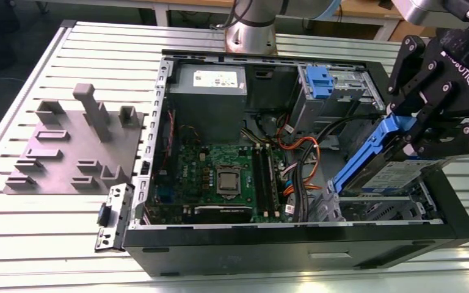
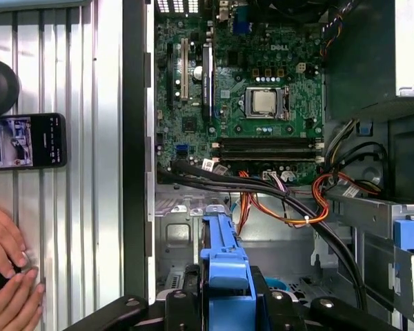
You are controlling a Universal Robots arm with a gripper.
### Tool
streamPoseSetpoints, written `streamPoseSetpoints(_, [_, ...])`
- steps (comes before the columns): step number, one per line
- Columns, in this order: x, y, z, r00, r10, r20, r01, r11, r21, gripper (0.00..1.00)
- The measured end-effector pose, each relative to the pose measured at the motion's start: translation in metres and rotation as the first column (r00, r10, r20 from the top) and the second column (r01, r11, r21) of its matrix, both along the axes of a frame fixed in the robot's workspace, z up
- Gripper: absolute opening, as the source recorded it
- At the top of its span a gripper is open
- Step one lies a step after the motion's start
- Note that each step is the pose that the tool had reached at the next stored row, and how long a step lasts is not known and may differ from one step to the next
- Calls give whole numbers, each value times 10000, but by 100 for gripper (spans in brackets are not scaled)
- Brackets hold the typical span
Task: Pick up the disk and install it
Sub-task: 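Insert the disk into the insertion slot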
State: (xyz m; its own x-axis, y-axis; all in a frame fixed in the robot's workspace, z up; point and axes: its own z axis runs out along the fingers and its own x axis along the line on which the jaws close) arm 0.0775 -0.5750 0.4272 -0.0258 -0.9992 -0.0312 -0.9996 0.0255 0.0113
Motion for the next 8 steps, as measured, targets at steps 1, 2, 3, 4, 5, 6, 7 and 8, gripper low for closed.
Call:
streamPoseSetpoints(1, [0,0,0,10000,0,-1,0,10000,-1,38])
streamPoseSetpoints(2, [0,0,0,10000,0,0,0,10000,1,44])
streamPoseSetpoints(3, [0,0,-1,10000,0,-1,0,10000,1,44])
streamPoseSetpoints(4, [1,0,-3,10000,1,1,-1,10000,2,50])
streamPoseSetpoints(5, [1,0,-6,10000,1,7,-1,10000,1,50])
streamPoseSetpoints(6, [1,0,-15,10000,2,12,-2,10000,5,50])
streamPoseSetpoints(7, [1,0,-31,10000,2,15,-2,10000,3,50])
streamPoseSetpoints(8, [1,0,-49,10000,2,15,-2,10000,3,50])
